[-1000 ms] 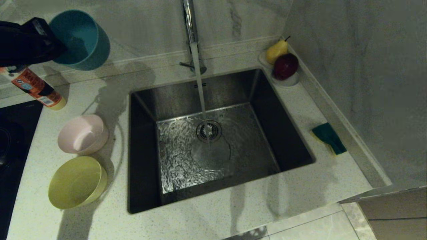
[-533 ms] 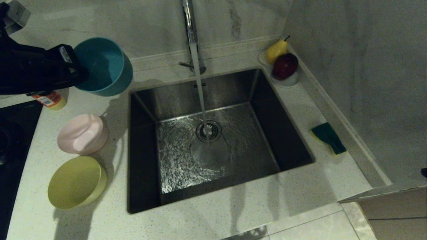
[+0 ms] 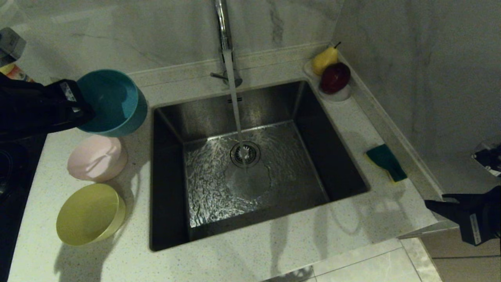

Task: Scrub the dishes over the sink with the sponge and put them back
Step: Pick up a bowl and the sponge

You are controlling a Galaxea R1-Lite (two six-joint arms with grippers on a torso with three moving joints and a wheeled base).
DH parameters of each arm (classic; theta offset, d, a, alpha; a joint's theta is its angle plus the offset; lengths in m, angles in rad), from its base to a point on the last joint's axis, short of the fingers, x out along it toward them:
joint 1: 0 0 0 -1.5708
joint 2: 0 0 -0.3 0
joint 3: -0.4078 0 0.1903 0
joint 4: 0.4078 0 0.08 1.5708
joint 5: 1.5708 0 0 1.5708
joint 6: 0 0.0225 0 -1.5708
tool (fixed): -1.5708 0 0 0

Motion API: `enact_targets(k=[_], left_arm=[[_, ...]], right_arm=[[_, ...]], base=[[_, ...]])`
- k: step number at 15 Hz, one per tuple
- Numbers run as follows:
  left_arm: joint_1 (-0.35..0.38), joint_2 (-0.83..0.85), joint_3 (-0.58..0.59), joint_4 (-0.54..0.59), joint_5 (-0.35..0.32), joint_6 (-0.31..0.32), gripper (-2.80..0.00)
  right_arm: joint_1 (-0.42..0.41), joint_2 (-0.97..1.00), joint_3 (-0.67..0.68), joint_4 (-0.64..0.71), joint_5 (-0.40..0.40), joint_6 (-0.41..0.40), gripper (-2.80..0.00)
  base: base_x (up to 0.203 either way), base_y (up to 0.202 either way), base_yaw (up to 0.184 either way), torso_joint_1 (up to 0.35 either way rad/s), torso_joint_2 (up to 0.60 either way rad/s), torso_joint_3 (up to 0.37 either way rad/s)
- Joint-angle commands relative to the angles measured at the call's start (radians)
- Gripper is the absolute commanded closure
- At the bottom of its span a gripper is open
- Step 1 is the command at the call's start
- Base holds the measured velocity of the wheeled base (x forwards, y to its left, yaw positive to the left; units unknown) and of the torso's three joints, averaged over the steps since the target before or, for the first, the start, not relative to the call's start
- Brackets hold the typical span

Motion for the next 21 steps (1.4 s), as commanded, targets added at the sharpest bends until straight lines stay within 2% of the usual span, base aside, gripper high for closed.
enact_targets(k=[1,6,17,21], left_arm=[[0.000,-0.016,0.039,0.001,0.022,-0.003,0.00],[0.000,-0.005,0.053,0.002,0.050,-0.001,0.00],[0.000,-0.020,0.114,0.007,0.047,-0.010,0.00],[0.000,-0.039,0.131,0.002,0.042,-0.007,0.00]], right_arm=[[0.003,0.061,0.007,-0.042,-0.015,0.000,-2.80],[0.005,0.133,0.030,-0.118,-0.046,-0.002,-2.80],[0.020,0.229,0.042,-0.126,0.021,0.021,-2.80],[0.019,0.319,0.046,-0.246,0.030,0.021,-2.80]], base=[[0.000,0.000,0.000,0.000,0.00,0.000],[0.000,0.000,0.000,0.000,0.00,0.000],[0.000,0.000,0.000,0.000,0.00,0.000],[0.000,0.000,0.000,0.000,0.00,0.000]])
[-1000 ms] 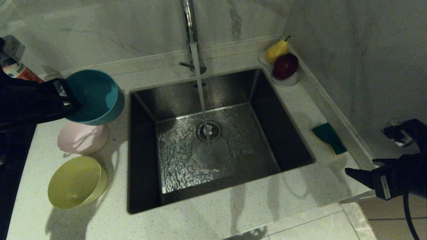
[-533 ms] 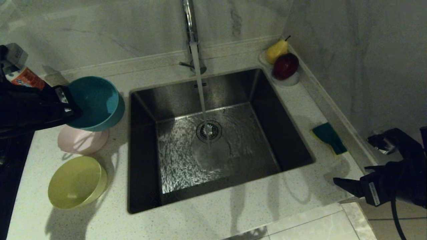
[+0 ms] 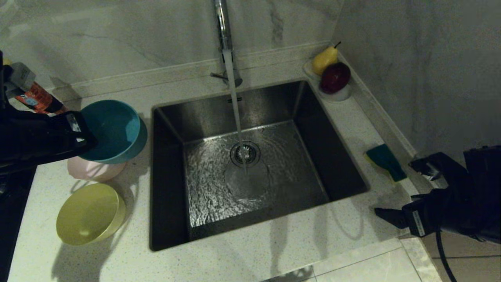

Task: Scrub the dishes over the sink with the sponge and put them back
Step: Pick up a bowl and the sponge

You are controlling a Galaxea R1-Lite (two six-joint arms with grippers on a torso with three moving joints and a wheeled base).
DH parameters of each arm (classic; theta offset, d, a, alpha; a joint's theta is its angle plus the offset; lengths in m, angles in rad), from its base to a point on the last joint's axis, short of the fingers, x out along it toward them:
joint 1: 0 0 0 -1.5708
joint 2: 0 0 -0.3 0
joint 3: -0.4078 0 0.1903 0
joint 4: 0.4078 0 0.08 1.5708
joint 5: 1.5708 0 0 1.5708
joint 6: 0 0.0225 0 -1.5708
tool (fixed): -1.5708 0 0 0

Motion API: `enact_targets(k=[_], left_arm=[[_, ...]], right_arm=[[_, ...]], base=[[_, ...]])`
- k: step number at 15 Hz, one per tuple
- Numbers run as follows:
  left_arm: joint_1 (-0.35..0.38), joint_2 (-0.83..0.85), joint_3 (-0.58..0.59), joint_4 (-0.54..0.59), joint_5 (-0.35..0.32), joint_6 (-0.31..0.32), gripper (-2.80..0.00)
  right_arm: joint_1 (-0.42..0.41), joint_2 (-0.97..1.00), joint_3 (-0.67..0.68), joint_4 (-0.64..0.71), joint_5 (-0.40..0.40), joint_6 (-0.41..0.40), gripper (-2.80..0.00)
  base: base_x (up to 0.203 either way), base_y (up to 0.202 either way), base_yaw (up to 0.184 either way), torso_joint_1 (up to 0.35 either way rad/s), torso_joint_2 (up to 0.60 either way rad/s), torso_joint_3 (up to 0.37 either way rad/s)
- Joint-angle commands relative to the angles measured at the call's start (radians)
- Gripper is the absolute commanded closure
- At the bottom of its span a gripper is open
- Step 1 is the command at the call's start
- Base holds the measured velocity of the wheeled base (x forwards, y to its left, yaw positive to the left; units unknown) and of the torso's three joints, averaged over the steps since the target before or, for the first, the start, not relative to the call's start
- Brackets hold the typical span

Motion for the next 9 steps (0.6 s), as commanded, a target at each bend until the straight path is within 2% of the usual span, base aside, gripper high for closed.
enact_targets(k=[1,5,9], left_arm=[[0.000,-0.011,0.001,0.000,0.002,0.000,0.00],[0.000,-0.010,-0.008,0.000,0.000,0.003,0.00],[0.000,-0.019,-0.007,0.002,0.001,0.004,0.00]], right_arm=[[-0.001,0.059,0.001,-0.048,0.000,-0.001,-2.80],[-0.010,0.070,-0.004,-0.086,0.001,-0.016,-2.80],[-0.048,0.053,-0.014,-0.084,0.025,-0.067,-2.80]], base=[[0.000,0.000,0.000,0.000,0.00,0.000],[0.000,0.000,0.000,0.000,0.00,0.000],[0.000,0.000,0.000,0.000,0.00,0.000]])
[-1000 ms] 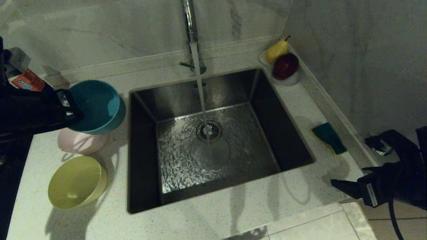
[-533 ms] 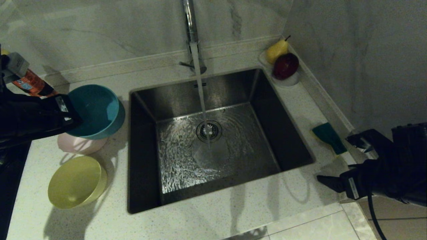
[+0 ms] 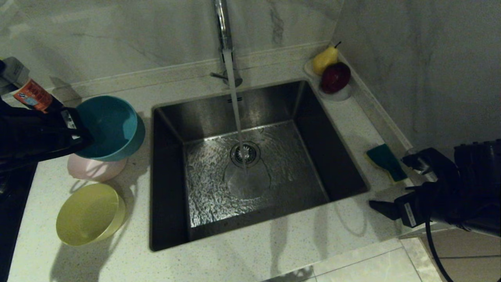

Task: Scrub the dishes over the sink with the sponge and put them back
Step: Pick up a bowl and the sponge

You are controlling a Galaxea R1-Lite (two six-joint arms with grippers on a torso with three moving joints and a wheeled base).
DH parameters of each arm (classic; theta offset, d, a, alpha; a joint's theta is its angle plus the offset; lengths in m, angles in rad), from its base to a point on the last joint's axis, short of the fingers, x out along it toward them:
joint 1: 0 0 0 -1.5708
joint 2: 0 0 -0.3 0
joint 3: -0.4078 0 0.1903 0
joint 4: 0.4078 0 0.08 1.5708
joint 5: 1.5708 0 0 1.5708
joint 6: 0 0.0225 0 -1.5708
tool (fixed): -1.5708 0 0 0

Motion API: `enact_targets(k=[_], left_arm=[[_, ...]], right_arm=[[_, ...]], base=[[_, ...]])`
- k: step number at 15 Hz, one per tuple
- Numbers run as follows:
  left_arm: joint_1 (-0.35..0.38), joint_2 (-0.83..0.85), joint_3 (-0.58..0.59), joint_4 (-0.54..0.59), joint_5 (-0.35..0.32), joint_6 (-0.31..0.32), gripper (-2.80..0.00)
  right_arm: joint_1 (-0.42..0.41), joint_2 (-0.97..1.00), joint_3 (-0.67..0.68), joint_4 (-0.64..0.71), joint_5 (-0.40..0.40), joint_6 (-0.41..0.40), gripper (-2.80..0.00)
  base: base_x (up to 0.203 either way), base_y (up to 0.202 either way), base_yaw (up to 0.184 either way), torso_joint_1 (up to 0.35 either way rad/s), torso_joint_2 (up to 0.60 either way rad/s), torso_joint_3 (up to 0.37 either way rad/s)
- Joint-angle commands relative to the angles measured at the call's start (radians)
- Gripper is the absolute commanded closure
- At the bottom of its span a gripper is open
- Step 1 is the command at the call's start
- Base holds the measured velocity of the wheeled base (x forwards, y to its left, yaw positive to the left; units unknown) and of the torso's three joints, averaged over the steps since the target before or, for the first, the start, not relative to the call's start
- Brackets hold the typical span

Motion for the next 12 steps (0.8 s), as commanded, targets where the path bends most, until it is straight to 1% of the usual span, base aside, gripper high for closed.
enact_targets(k=[1,4,9,11,12], left_arm=[[0.000,-0.006,0.000,0.001,0.002,-0.002,0.00],[0.000,-0.011,0.001,0.001,0.002,-0.002,0.00],[0.000,-0.013,-0.002,0.001,0.002,-0.001,0.00],[0.000,-0.018,-0.002,0.003,0.002,-0.001,0.00],[0.000,-0.018,-0.002,0.003,0.002,-0.001,0.00]], right_arm=[[-0.020,-0.012,-0.002,-0.003,0.004,-0.019,-2.80],[-0.041,-0.001,-0.021,-0.004,0.013,-0.053,-2.80],[-0.053,0.020,-0.050,-0.007,0.062,-0.096,-2.80],[-0.079,0.045,-0.055,-0.036,0.090,-0.136,-2.80],[-0.088,0.056,-0.055,-0.064,0.099,-0.143,-2.80]], base=[[0.000,0.000,0.000,0.000,0.00,0.000],[0.000,0.000,0.000,0.000,0.00,0.000],[0.000,0.000,0.000,0.000,0.00,0.000],[0.000,0.000,0.000,0.000,0.00,0.000],[0.000,0.000,0.000,0.000,0.00,0.000]])
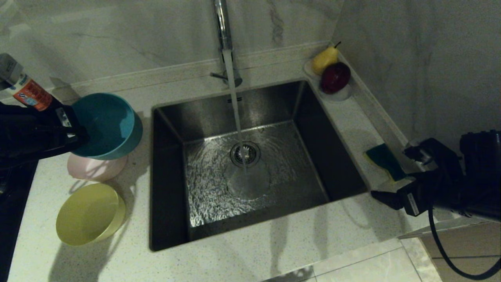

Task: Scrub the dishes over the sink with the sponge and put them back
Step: Pick up a bowl and the sponge

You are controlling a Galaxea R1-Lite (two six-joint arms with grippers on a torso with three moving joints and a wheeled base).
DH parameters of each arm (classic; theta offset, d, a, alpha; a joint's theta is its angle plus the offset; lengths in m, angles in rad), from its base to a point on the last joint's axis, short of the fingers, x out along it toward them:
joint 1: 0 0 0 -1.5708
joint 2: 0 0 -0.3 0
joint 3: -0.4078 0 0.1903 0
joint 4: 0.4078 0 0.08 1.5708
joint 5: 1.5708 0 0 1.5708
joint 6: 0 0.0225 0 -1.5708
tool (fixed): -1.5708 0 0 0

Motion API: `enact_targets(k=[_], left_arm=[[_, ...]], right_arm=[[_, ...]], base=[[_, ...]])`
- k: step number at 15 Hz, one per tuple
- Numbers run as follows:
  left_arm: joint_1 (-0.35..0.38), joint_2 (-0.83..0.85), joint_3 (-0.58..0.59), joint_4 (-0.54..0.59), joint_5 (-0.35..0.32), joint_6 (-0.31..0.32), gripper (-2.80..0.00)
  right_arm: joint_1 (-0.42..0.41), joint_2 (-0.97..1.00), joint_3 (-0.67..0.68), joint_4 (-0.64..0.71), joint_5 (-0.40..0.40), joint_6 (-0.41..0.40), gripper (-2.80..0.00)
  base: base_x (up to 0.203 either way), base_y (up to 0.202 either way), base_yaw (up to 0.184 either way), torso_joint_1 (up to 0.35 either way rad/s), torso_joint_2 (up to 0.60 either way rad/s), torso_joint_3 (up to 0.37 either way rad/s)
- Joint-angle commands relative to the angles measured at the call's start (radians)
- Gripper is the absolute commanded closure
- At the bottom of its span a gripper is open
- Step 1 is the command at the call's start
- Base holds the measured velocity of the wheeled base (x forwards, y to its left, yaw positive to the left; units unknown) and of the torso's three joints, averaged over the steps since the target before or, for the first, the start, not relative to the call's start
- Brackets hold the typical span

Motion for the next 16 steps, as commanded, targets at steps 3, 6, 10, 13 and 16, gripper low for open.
enact_targets(k=[3,6,10,13,16], left_arm=[[0.000,-0.002,-0.007,-0.001,0.000,0.000,0.00],[0.000,-0.002,-0.008,-0.001,0.000,-0.002,0.00],[0.000,0.002,-0.023,0.001,0.000,-0.002,0.00],[0.000,0.002,-0.022,-0.001,0.000,-0.002,0.00],[0.000,0.004,-0.023,-0.001,0.000,-0.003,0.00]], right_arm=[[-0.029,0.050,-0.002,-0.064,0.022,-0.035,-2.80],[-0.034,0.053,-0.012,-0.065,0.034,-0.051,-2.80],[-0.034,0.059,-0.016,-0.067,0.034,-0.051,-2.80],[-0.034,0.067,-0.024,-0.067,0.032,-0.053,-2.80],[-0.037,0.067,-0.025,-0.063,0.034,-0.053,0.00]], base=[[0.000,0.000,0.000,0.000,0.00,0.000],[0.000,0.000,0.000,0.000,0.00,0.000],[0.000,0.000,0.000,0.000,0.00,0.000],[0.000,0.000,0.000,0.000,0.00,0.000],[0.000,0.000,0.000,0.000,0.00,0.000]])
